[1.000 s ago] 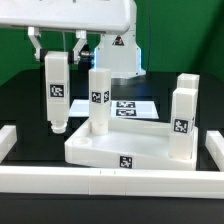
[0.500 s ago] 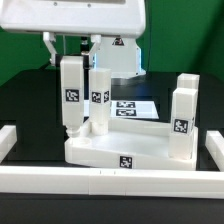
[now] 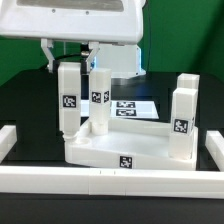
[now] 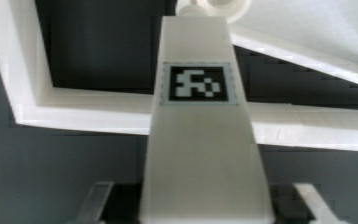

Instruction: Assemble desk

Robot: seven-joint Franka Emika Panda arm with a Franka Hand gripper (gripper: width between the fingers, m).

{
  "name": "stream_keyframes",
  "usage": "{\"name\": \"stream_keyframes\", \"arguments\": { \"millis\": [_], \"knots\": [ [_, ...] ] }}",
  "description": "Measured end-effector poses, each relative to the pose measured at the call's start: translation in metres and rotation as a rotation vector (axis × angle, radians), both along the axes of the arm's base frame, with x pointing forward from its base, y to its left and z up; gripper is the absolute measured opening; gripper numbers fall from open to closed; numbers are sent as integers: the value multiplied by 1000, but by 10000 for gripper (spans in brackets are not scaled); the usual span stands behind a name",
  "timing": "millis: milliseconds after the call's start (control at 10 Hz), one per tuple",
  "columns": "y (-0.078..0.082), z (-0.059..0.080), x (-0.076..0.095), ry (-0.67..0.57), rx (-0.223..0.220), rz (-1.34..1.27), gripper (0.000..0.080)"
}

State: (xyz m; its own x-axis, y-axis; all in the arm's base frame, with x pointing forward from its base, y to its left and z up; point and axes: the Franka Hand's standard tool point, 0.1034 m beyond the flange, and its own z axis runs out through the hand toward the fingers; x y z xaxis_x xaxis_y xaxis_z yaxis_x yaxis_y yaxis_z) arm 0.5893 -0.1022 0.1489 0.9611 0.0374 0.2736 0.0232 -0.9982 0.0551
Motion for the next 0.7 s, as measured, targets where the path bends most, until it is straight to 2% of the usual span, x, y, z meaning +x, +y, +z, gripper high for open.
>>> {"name": "stream_keyframes", "arguments": {
  "millis": [300, 700],
  "knots": [
    [9, -6, -9, 8, 4, -4, 294],
    [12, -7, -9, -17, -10, 3, 294]
  ]
}}
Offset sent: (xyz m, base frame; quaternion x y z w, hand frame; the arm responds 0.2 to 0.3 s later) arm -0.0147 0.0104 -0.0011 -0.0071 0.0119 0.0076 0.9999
